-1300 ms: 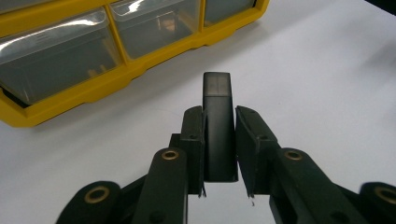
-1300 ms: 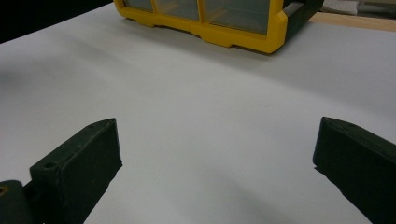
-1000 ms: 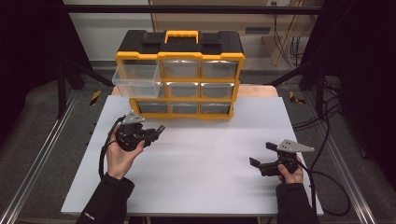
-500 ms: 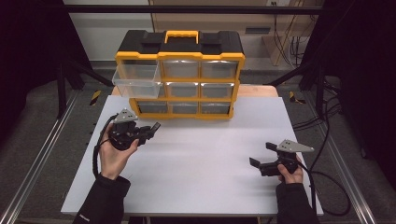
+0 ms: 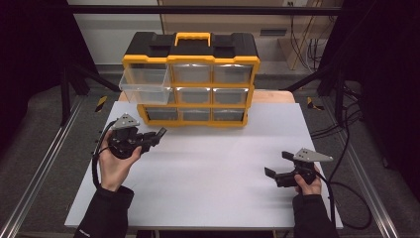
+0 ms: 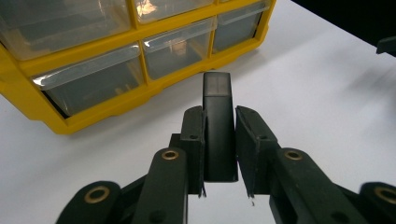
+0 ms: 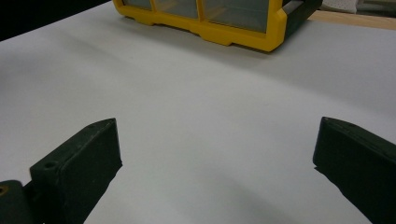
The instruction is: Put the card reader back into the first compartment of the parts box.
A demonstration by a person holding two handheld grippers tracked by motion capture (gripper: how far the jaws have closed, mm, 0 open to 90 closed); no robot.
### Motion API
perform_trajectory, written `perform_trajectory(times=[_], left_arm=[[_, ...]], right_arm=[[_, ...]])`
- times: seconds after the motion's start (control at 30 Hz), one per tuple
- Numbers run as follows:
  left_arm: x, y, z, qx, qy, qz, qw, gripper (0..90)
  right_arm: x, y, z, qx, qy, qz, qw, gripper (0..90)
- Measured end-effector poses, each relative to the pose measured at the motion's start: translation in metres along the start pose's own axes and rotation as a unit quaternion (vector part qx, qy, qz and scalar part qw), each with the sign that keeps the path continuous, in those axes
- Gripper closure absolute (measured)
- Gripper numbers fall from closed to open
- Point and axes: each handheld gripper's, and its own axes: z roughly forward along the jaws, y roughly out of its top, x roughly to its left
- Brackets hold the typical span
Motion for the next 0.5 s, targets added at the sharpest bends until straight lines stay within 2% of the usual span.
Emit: perform_trajectory(times=[0.13,0.37,0.5], left_arm=[[0.000,0.002,-0.005,-0.005,-0.002,0.000,1.0000,72.8],[0.000,0.009,-0.014,-0.010,0.006,0.007,0.9999,72.8],[0.000,0.013,-0.017,-0.012,0.001,0.008,0.9999,72.8]], right_arm=[[0.000,0.000,0.000,0.000,0.001,0.001,1.0000,1.1],[0.000,0.000,0.000,0.001,0.001,0.002,1.0000,1.1],[0.000,0.000,0.000,0.003,0.001,0.001,1.0000,1.1]])
